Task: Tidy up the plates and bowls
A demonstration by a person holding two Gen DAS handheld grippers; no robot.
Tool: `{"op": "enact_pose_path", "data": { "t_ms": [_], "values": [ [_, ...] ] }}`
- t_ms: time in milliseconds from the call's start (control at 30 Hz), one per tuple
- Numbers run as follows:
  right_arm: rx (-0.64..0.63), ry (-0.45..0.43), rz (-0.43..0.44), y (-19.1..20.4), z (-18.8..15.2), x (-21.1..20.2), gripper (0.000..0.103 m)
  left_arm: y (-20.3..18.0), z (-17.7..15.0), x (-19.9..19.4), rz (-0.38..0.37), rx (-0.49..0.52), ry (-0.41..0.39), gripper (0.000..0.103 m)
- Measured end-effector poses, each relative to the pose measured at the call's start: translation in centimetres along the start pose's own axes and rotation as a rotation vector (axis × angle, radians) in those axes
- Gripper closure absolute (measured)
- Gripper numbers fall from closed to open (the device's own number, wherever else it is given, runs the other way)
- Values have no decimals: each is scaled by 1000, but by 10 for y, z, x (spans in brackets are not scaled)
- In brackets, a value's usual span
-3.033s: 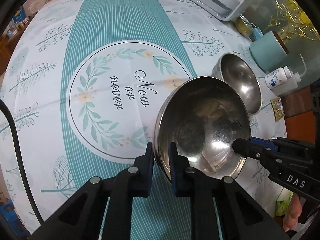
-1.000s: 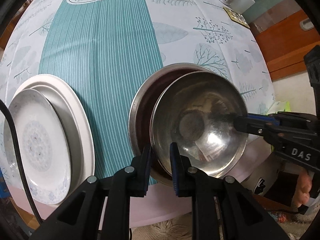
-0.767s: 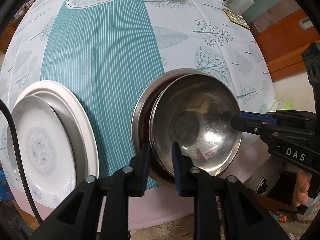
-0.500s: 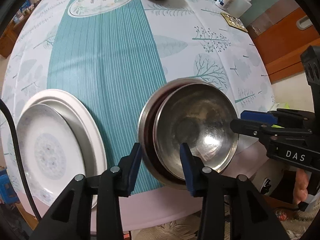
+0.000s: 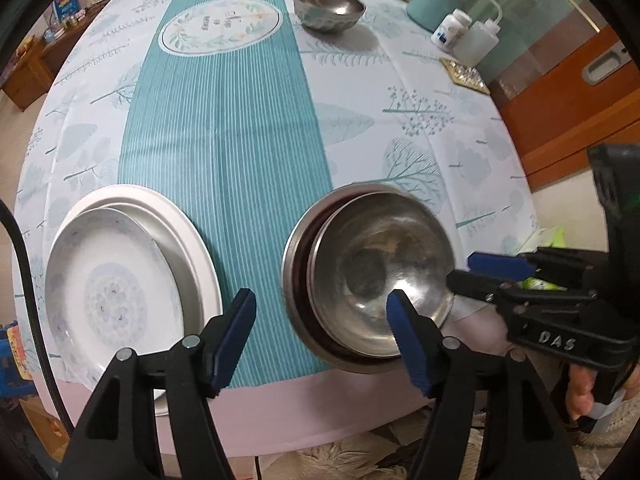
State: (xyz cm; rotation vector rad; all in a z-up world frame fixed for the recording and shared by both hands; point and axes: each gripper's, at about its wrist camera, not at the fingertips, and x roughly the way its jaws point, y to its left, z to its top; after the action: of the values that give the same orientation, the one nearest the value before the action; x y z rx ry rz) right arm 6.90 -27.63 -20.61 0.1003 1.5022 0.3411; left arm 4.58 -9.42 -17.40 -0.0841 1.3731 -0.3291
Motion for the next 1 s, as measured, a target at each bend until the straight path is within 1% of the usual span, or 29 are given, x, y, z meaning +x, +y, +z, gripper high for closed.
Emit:
{"op": "enact_pose_path", "data": {
  "t_ms": [133, 267, 367, 500, 633, 833, 867, 933, 967, 1000],
  "values": [
    [-10, -15, 10, 1, -5, -10, 70, -6, -1, -16, 0, -7, -44, 29],
    [-25, -50, 15, 0, -7, -28, 70, -16, -1, -32, 10, 1, -87, 28],
    [-40, -89, 19, 0, -6, -46, 70, -23, -1, -45, 20, 6, -116, 27],
    [-66, -155, 27, -2, -4, -75, 70, -33, 2, -66, 34, 21, -162, 23],
    [-91, -205, 26, -5, 0, -99, 70, -44, 11, -85, 55, 43, -192, 23],
    [-114, -287, -6, -11, 17, -138, 70, -57, 36, -124, 114, 82, -274, 23],
    [-116, -303, -12, -11, 21, -145, 69, -58, 40, -130, 118, 84, -286, 23],
    [-122, -341, -23, -13, 28, -162, 63, -59, 52, -145, 128, 85, -321, 22],
    [-122, -364, -30, -13, 32, -170, 58, -59, 58, -151, 134, 84, -339, 20],
    [-121, -394, -40, -15, 36, -180, 55, -58, 64, -158, 143, 86, -360, 18]
  ]
}}
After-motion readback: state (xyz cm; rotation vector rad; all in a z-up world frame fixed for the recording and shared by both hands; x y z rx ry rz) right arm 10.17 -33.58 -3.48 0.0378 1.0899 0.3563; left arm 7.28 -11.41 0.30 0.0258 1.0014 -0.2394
